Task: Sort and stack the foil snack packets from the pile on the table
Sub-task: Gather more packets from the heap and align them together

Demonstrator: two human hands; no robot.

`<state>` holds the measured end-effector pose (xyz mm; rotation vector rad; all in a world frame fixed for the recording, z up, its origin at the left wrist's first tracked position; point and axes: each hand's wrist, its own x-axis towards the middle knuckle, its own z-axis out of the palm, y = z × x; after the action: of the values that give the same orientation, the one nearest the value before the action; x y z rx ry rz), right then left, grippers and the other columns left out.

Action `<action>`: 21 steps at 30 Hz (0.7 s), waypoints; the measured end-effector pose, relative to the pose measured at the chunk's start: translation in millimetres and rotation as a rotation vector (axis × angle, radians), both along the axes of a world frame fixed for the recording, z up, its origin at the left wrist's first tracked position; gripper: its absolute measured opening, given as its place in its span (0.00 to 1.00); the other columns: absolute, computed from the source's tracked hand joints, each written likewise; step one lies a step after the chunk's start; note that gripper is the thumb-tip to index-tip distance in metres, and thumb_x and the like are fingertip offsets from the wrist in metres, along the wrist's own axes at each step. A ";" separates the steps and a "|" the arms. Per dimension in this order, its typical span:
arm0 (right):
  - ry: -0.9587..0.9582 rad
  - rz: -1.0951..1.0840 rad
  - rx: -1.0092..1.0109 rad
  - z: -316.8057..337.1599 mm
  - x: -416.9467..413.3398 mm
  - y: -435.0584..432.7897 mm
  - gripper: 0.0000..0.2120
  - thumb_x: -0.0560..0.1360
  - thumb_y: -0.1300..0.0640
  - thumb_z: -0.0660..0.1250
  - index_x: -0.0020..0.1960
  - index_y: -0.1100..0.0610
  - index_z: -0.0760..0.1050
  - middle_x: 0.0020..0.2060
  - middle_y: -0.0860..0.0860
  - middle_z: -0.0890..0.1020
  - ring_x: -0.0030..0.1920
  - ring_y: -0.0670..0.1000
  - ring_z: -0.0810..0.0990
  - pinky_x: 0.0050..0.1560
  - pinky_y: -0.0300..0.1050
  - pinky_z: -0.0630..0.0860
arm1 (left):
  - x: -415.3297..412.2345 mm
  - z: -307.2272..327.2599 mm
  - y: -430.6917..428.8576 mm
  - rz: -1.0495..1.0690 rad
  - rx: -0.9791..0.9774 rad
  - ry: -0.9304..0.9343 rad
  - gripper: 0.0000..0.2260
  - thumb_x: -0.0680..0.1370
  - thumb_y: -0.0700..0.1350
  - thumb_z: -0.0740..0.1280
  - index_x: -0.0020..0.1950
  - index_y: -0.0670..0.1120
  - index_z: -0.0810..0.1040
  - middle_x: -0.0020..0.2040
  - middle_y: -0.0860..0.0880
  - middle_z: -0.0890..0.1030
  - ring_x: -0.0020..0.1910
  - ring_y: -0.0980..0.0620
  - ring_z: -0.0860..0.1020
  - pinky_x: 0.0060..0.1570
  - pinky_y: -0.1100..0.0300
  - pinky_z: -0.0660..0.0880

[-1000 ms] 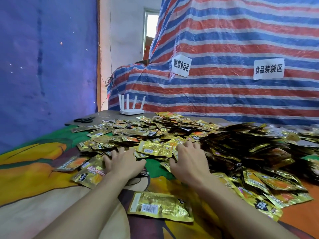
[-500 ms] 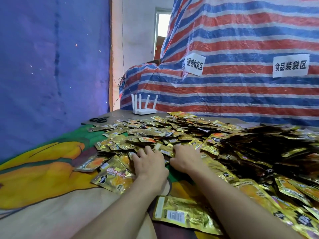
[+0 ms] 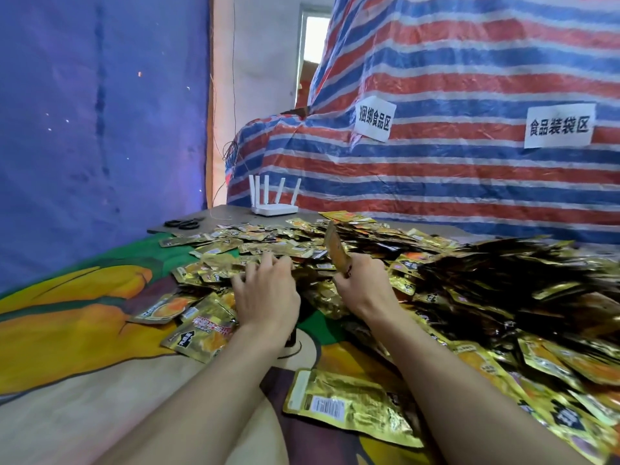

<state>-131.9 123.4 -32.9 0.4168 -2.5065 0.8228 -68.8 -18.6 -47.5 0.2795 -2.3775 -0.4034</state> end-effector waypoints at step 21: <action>0.144 0.074 -0.635 13.5 24.9 58.4 0.05 0.81 0.54 0.67 0.51 0.57 0.77 0.44 0.50 0.83 0.39 0.42 0.84 0.35 0.38 0.81 | 8.4 13.2 7.0 -0.574 0.947 0.459 0.18 0.67 0.50 0.79 0.49 0.56 0.73 0.42 0.52 0.83 0.37 0.57 0.84 0.30 0.58 0.81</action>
<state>-107.0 181.8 -19.4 0.3284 -1.9661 1.4861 -60.4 -11.7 -34.3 -0.0924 -1.6263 -1.6600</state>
